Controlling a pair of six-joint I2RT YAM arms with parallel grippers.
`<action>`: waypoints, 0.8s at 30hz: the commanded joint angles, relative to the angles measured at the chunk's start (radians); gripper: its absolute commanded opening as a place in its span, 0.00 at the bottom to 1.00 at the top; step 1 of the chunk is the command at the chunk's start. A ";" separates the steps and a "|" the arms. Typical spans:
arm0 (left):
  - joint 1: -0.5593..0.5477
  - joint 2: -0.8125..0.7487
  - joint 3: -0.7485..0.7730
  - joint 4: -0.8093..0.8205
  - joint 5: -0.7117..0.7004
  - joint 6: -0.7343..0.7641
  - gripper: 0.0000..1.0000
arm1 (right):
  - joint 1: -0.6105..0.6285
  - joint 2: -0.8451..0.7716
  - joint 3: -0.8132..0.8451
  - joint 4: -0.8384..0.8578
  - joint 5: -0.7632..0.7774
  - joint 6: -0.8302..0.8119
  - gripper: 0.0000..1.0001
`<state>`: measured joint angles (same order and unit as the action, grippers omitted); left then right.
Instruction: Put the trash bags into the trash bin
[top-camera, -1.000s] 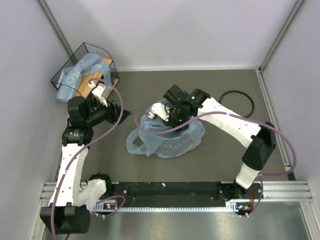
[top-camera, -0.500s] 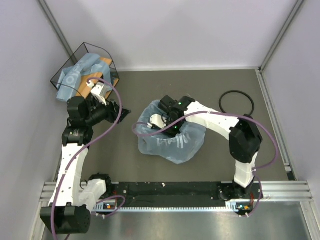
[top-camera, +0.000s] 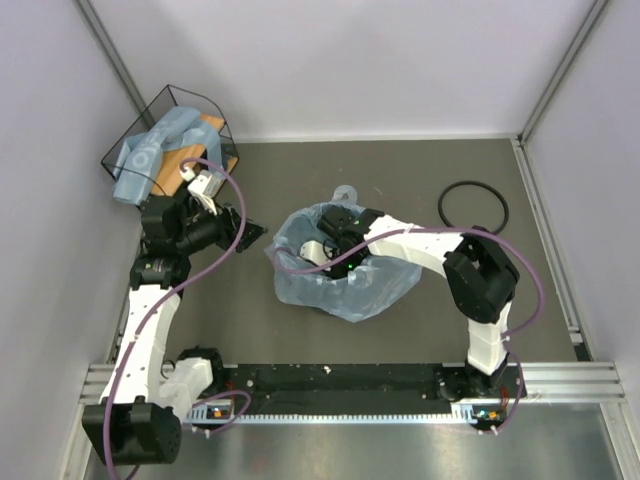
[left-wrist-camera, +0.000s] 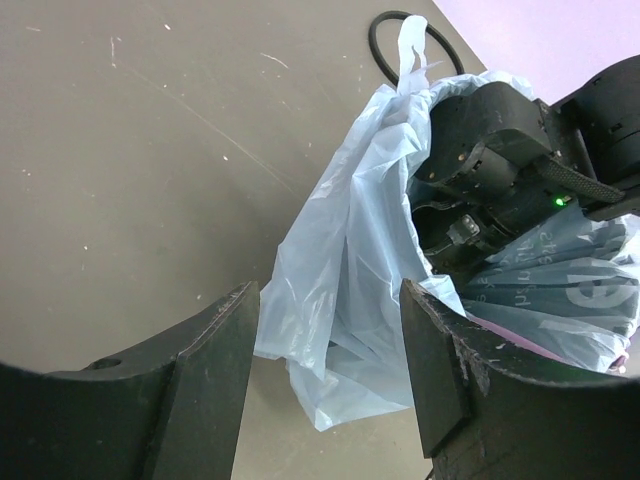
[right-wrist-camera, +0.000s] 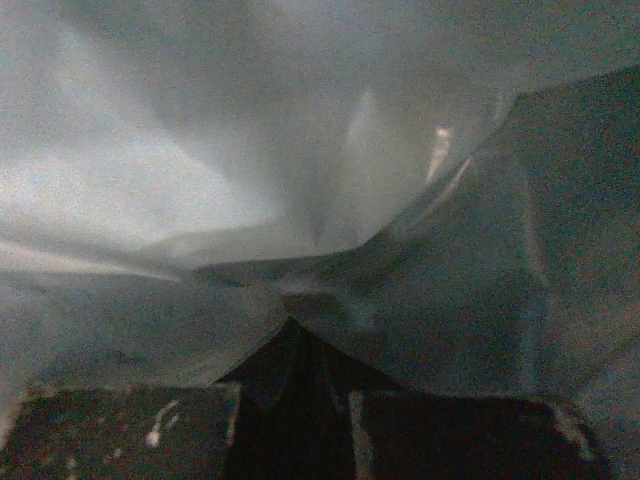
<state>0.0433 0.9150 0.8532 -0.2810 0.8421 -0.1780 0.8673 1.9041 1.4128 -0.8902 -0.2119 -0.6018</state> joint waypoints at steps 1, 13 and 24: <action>0.006 0.002 -0.009 0.068 0.038 -0.018 0.64 | 0.004 0.052 -0.052 0.008 0.016 -0.015 0.00; 0.004 0.010 -0.005 0.089 0.068 -0.049 0.63 | 0.004 -0.145 0.017 0.016 -0.014 0.033 0.00; 0.004 -0.004 0.004 0.152 0.164 -0.095 0.61 | 0.004 -0.188 0.008 0.025 -0.047 0.004 0.00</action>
<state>0.0444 0.9257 0.8501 -0.2249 0.9207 -0.2298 0.8680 1.7573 1.4025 -0.8745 -0.2272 -0.5766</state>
